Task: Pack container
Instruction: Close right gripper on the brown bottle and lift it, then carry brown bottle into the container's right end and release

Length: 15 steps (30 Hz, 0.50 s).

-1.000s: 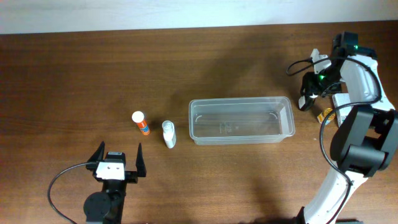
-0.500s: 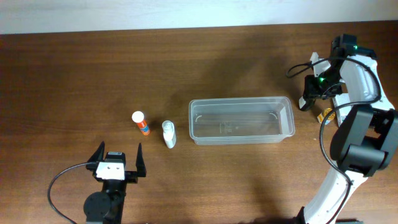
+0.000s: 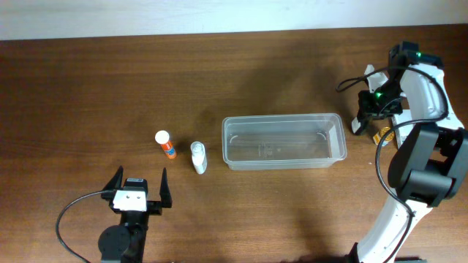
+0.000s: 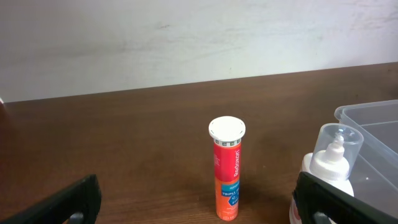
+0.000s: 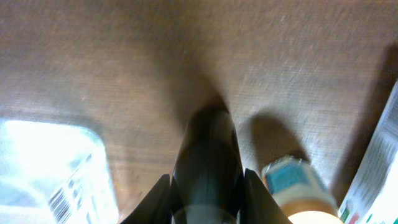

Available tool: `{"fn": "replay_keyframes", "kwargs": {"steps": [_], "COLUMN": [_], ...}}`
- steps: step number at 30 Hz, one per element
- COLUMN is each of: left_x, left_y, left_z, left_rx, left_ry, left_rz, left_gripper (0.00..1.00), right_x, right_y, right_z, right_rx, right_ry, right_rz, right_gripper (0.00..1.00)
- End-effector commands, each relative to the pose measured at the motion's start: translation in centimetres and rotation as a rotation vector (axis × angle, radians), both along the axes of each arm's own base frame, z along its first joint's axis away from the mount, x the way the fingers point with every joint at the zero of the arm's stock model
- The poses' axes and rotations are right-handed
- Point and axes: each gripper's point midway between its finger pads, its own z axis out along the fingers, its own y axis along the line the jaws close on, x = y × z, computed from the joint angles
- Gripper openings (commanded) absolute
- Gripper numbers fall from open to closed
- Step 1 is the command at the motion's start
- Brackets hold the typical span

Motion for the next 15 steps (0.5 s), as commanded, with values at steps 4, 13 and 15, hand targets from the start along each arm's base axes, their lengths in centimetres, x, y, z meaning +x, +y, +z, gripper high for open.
{"fn": "replay_keyframes", "kwargs": {"steps": [4,13,15], "left_x": [0.0,0.0,0.0], "left_y": [0.2,0.2,0.2], "left_z": [-0.1,-0.1,-0.1], "left_rx": [0.016,0.016,0.016], "left_ry": [-0.004,-0.004,-0.004], "left_rz": [0.009,0.009,0.009], "left_gripper": [0.99,0.99,0.99], "right_x": [1.6,0.6,0.4], "right_y": [0.4,3.0,3.8], "right_z": [5.9,16.4,17.8], "right_rx": [0.020,0.081,0.077], "right_ry": [-0.072,-0.165,-0.198], "right_rz": [-0.018,-0.086,-0.071], "right_gripper": [0.22,0.21,0.21]}}
